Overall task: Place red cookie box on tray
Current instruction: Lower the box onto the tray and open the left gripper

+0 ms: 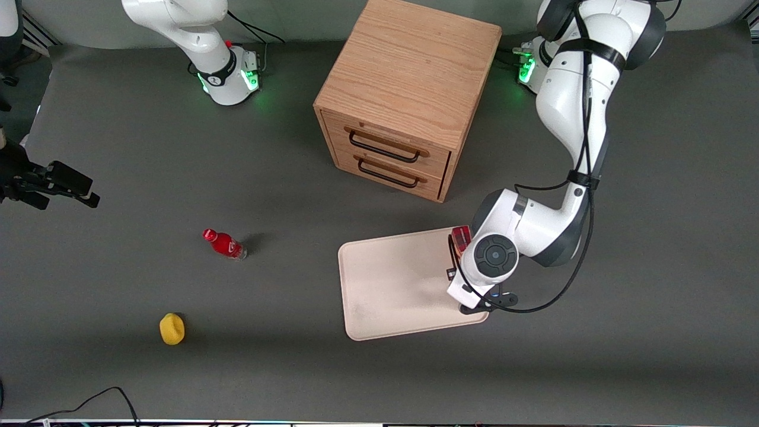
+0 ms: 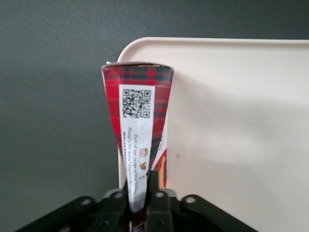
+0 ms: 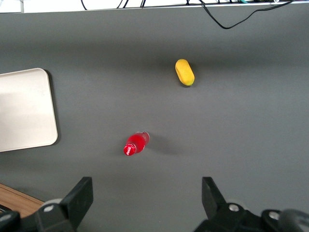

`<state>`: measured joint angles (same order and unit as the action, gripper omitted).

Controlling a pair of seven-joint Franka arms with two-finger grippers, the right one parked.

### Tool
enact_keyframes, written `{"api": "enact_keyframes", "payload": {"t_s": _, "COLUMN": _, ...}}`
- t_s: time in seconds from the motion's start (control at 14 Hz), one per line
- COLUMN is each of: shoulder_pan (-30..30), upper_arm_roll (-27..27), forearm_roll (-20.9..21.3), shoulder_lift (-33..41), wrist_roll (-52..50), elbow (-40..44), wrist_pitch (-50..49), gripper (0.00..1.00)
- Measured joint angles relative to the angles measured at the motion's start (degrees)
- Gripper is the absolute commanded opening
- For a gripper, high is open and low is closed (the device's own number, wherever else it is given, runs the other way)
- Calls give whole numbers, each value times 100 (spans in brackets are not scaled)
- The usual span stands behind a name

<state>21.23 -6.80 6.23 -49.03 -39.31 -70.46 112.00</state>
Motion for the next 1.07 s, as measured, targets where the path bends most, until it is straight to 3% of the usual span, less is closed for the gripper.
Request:
{"api": "enact_keyframes", "payload": {"t_s": 0.43, "shoulder_pan": -313, "upper_arm_roll": 62, "forearm_roll": -123, "shoulder_lift": 393, "wrist_roll": 122, "elbow": 191, "wrist_pitch": -531, "gripper": 100}}
{"api": "enact_keyframes", "payload": {"t_s": 0.79, "shoulder_pan": -1403, "upper_arm_roll": 78, "forearm_roll": -403, "shoulder_lift": 1651, "wrist_roll": 1827, "elbow": 190, "wrist_pitch": -2523, "gripper": 100}}
{"api": "enact_keyframes", "payload": {"t_s": 1.07, "shoulder_pan": -2369, "upper_arm_roll": 99, "forearm_roll": -405, "shoulder_lift": 2598, "wrist_roll": 3264, "elbow": -665, "wrist_pitch": -2646, "gripper": 100}}
